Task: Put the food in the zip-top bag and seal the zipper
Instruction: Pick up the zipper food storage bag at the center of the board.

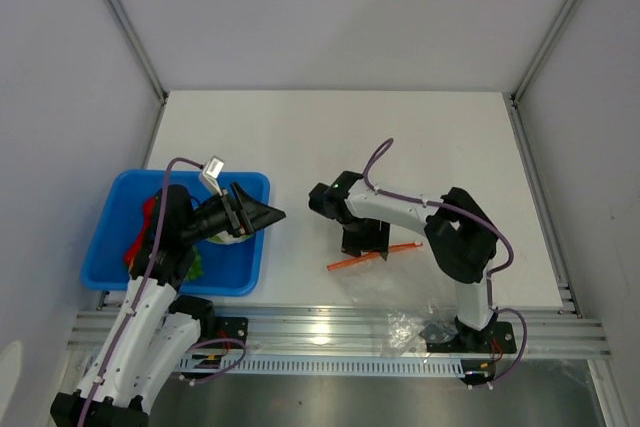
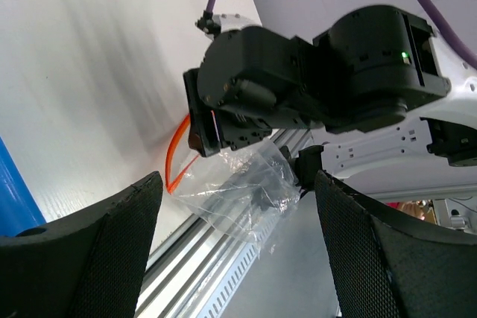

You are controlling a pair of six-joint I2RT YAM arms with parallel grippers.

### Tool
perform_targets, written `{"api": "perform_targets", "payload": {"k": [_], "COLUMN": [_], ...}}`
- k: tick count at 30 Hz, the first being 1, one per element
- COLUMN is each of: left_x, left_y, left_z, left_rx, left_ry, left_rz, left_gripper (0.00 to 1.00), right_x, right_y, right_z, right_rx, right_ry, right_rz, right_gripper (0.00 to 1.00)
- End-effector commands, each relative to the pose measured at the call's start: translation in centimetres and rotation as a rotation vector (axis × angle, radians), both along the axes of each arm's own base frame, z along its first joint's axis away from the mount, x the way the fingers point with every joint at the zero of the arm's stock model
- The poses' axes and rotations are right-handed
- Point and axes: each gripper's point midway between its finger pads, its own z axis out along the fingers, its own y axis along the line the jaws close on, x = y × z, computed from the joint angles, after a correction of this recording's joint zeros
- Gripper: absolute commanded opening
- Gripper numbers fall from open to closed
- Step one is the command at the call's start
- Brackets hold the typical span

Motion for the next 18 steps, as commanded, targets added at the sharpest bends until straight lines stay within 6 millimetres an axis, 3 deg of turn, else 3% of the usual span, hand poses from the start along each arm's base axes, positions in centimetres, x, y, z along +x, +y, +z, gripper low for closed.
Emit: {"api": "perform_targets", "payload": {"k": [1, 2, 4, 5, 7, 8, 9, 13, 18], "left_x": [-0.3, -0.3, -0.4, -0.4, -0.4, -0.5, -0.4, -0.3, -0.3], "left_y": [-0.2, -0.2, -0.3, -0.4, -0.4, -0.4, -0.3, -0.4, -0.7], "left_z": [1.2, 1.1, 0.9, 0.8, 0.6, 0.5, 0.5, 0.3, -0.2], "left_rx": [0.006, 0.004, -0.006, -0.007, -0.002, 0.001, 0.003, -0.003, 0.002], "left_ry": [-0.059, -0.058, -0.053, -0.049, -0.043, -0.047, -0.046, -0.043, -0.028], "left_rz": [-0.027, -0.029, -0.038, -0.04, -0.043, -0.046, -0.04, -0.039, -0.054], "left_gripper": [0.85, 0.84, 0.85, 0.85, 0.85, 0.84, 0.85, 0.84, 0.8], "right_x": [-2.7, -3.0, -3.5, -3.8, -4.4, -4.6, -4.9, -5.3, -3.6], "right_y": [-1.3, -1.3, -1.2, -1.1, -1.9, -2.4, -2.9, -3.3, -1.6], "right_z": [2.0, 1.9, 1.6, 1.5, 1.4, 1.5, 1.7, 2.1, 4.4], "right_rx": [-0.021, -0.017, -0.006, 0.003, -0.012, -0.031, -0.036, 0.017, 0.186], "right_ry": [0.015, 0.017, 0.022, 0.026, 0.026, 0.013, 0.005, -0.031, -0.159], "right_rz": [-0.015, -0.013, -0.012, -0.007, 0.0, 0.012, 0.013, 0.039, 0.111], "right_gripper": [0.59, 0.49, 0.44, 0.34, 0.25, 0.1, 0.04, 0.0, 0.0]}}
